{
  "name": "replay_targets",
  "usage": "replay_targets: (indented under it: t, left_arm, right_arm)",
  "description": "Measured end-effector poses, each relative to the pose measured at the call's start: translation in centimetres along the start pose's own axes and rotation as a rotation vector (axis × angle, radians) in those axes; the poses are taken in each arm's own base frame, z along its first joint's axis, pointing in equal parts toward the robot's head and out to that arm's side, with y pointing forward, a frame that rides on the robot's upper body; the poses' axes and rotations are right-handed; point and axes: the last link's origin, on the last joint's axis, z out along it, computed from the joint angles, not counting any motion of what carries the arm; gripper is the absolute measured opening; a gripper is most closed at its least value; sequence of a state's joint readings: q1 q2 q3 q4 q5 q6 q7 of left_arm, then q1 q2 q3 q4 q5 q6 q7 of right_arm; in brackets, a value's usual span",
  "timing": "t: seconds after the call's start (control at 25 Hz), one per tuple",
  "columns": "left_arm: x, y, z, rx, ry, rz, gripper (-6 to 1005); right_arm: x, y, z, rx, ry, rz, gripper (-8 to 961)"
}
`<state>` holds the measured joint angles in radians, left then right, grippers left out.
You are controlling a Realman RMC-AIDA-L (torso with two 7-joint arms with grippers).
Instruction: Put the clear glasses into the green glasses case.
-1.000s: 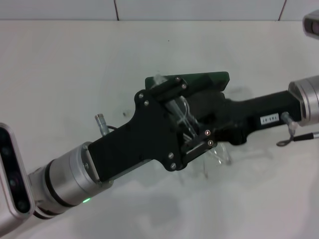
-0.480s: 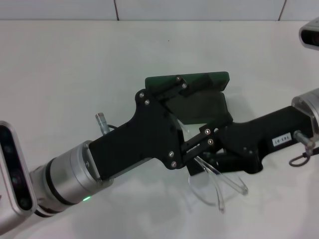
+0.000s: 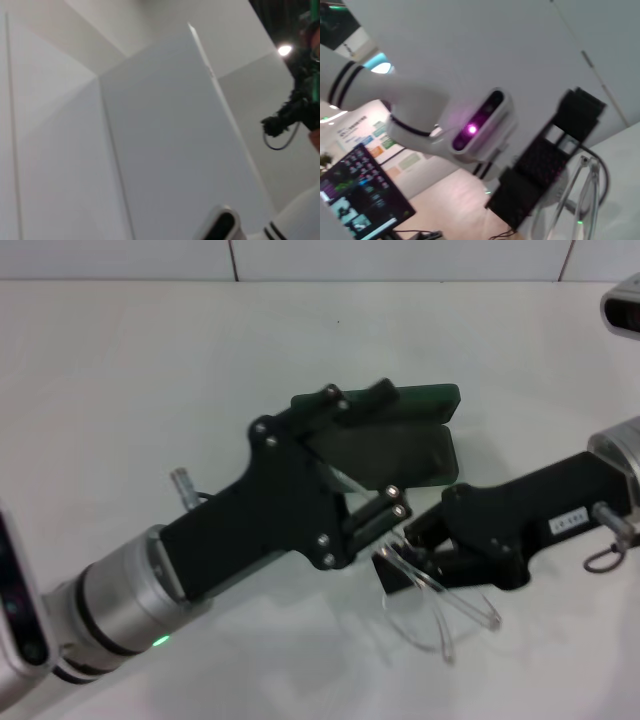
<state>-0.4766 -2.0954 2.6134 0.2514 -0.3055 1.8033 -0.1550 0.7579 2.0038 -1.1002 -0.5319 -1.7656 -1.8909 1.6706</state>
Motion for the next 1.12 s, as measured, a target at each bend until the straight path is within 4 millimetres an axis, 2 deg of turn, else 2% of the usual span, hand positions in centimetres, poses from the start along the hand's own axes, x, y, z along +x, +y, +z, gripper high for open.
replay_targets:
  t: [0.24, 0.4, 0.76, 1.12]
  left_arm:
    - [0.7, -0.3, -1.0, 0.067, 0.029, 0.016, 533]
    - [0.6, -0.5, -1.4, 0.075, 0.018, 0.022, 533]
    - [-0.4, -0.6, -1.6, 0.073, -0.058, 0.023, 533]
    - [-1.0, -0.8, -0.8, 0.055, -0.085, 0.02, 533]
  right_arm:
    - [0.2, -1.5, -0.6, 0.138, -0.026, -0.014, 142]
    - [0.0, -1.7, -1.1, 0.186, -0.057, -0.046, 145]
    - [-1.4, -1.3, -2.6, 0.199, -0.19, -0.073, 149]
    - [-1.5, -0.7, -2.3, 0.15, -0.168, -0.094, 154]
